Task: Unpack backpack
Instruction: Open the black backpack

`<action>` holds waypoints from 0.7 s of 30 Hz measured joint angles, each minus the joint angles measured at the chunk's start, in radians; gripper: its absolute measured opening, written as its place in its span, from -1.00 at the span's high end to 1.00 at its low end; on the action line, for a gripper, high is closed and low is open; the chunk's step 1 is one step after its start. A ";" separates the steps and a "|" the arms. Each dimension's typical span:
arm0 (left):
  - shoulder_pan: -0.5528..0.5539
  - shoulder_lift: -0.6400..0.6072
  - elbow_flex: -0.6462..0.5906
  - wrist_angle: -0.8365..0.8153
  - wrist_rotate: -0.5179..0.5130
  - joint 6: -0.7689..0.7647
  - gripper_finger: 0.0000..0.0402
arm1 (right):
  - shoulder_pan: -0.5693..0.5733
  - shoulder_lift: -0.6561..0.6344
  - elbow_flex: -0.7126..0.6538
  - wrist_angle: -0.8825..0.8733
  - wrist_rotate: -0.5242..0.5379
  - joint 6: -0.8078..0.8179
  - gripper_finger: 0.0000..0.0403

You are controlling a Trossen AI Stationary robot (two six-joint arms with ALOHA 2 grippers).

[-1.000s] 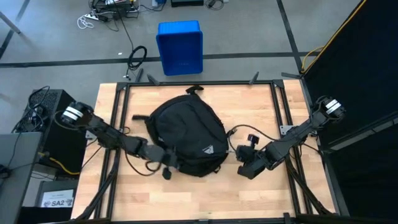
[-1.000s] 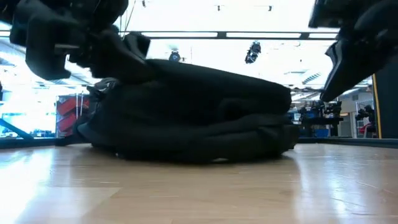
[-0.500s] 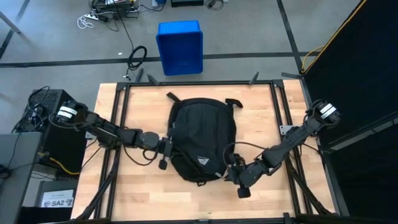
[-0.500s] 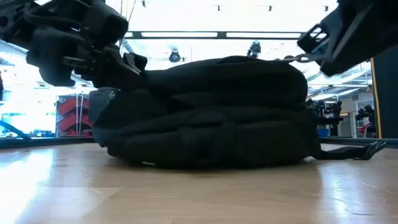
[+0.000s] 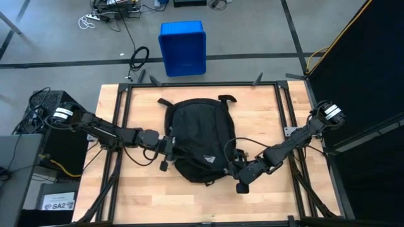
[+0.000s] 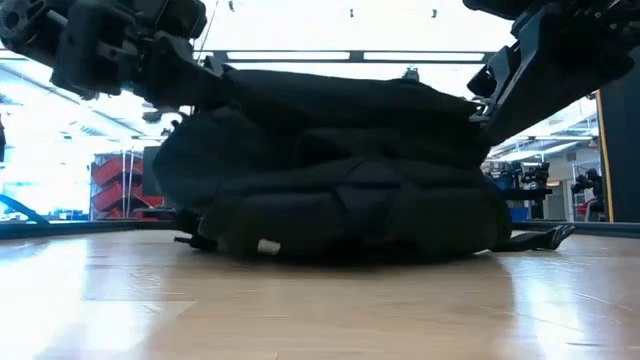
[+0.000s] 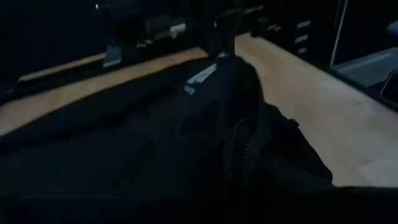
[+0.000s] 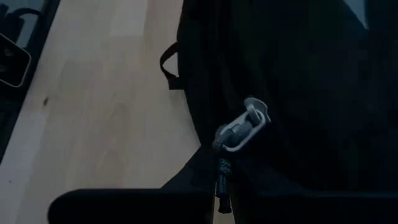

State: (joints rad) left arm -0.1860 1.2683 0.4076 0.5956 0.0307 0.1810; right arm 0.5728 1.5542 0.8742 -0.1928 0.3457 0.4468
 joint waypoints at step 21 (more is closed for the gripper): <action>-0.001 -0.002 0.004 -0.065 0.049 -0.126 -0.31 | 0.008 -0.001 0.001 -0.007 0.032 0.023 1.00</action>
State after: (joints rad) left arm -0.1868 1.2663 0.4118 0.5309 0.0802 0.0552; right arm 0.5804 1.5532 0.8749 -0.2002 0.3776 0.4694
